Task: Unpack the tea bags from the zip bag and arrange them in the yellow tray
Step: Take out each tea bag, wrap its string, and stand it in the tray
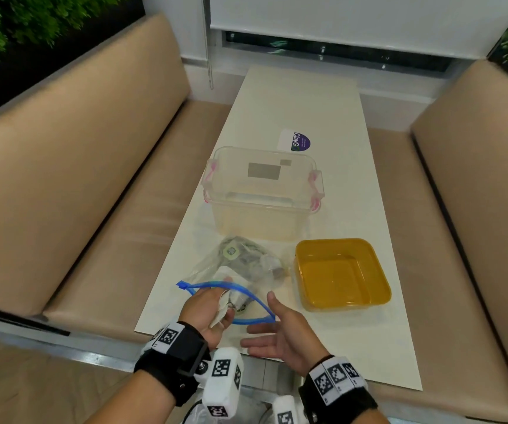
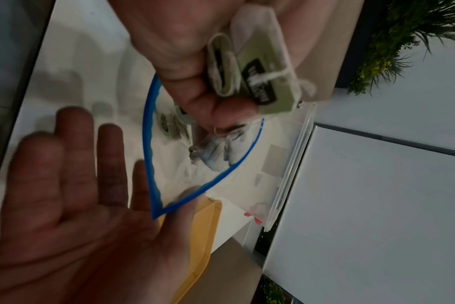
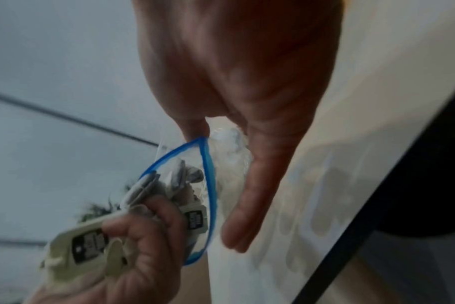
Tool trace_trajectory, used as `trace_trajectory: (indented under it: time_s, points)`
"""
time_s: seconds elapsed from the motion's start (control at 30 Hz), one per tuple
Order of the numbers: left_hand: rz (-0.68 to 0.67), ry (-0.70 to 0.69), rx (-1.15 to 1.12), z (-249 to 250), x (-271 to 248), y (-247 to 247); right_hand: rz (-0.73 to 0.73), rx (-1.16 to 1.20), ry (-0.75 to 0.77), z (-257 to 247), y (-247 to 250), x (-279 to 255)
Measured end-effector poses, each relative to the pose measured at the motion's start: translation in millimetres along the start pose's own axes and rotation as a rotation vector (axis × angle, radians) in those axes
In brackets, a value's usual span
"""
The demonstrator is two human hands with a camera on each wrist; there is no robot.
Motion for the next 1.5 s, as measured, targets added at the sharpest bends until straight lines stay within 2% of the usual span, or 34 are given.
trace_trajectory:
  time_s: [0.1,0.23,0.43,0.83,1.07,1.23,1.33,1.43,1.5]
  points:
    - [-0.009,0.016,0.015,0.5,-0.5,0.2,-0.063,0.088,0.012,-3.6,-8.0,2.7]
    - [-0.017,0.020,0.038,-0.2,-6.4,2.7,0.008,0.038,0.125,-21.7,-3.5,10.5]
    - [-0.008,0.049,0.003,-1.7,-15.3,10.9,0.140,-0.132,0.103,-28.7,9.3,22.0]
    - [-0.171,0.149,-0.098,-12.8,-42.8,1.6,0.146,0.016,0.137,-32.4,9.3,25.9]
    - [-0.246,0.123,-0.107,11.6,-55.5,-19.4,0.098,0.023,0.144,-31.7,7.2,22.7]
    - [-0.315,0.069,-0.088,41.2,-49.7,-39.4,0.120,0.022,0.109,-27.2,11.7,18.8]
    - [-0.319,0.044,-0.081,49.1,-34.5,-46.0,0.134,-0.063,0.086,-22.6,15.5,14.4]
    - [-0.304,0.012,-0.054,48.7,-17.1,-52.3,0.200,-0.267,0.048,-21.6,20.7,0.4]
    - [-0.264,-0.002,-0.028,43.2,-4.1,-52.3,0.301,-0.452,0.135,-31.5,26.5,-12.8]
Point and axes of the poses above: each hand's wrist, its own x-axis towards the middle knuckle, its own y-axis out of the back of the hand, z = x × y, the point moved 7 cm from there along x, towards the middle knuckle, and after that the axes turned 10 degrees about -z, right-handed, at the moved point
